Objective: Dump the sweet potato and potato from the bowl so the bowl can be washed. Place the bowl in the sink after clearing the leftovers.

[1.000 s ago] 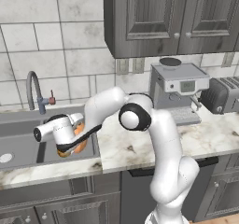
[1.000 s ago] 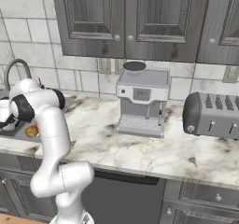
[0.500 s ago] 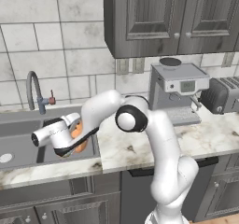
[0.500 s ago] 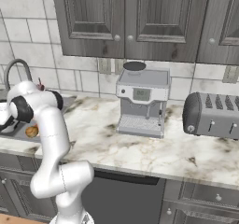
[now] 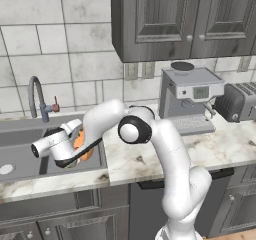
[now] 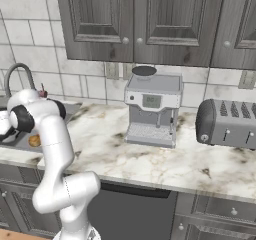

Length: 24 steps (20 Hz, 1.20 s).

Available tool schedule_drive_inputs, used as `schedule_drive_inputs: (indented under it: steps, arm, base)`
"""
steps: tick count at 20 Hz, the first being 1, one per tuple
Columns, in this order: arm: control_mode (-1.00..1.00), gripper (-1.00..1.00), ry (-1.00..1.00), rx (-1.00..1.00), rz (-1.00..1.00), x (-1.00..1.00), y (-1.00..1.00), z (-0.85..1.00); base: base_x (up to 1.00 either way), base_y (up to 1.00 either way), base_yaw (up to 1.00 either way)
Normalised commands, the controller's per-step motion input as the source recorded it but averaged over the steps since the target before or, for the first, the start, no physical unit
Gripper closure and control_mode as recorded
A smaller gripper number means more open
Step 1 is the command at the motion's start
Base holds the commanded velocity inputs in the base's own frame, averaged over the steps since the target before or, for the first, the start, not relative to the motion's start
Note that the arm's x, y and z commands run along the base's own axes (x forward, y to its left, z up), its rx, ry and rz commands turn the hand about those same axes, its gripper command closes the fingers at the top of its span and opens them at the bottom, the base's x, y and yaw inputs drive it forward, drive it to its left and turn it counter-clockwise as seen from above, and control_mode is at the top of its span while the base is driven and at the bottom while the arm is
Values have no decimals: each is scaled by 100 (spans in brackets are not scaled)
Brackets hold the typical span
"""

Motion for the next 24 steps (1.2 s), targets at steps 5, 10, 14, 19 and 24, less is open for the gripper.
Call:
schedule_drive_inputs:
  steps: [5, 10, 14, 19, 24]
  arm:
    - [-100, 100, -12, -8, -1, 1, 0, 15]
    - [-100, 100, -25, -5, 0, 0, 0, 44]
    - [-100, 100, -32, -1, 0, -6, 0, 58]
    - [-100, 100, -22, 8, 0, -27, -18, 52]
    - [-100, 100, -11, 20, -7, -63, -45, 52]
  base:
    - [0, 0, 0]
    - [0, 0, 0]
    - [0, 0, 0]
    - [0, 0, 0]
    - [0, 0, 0]
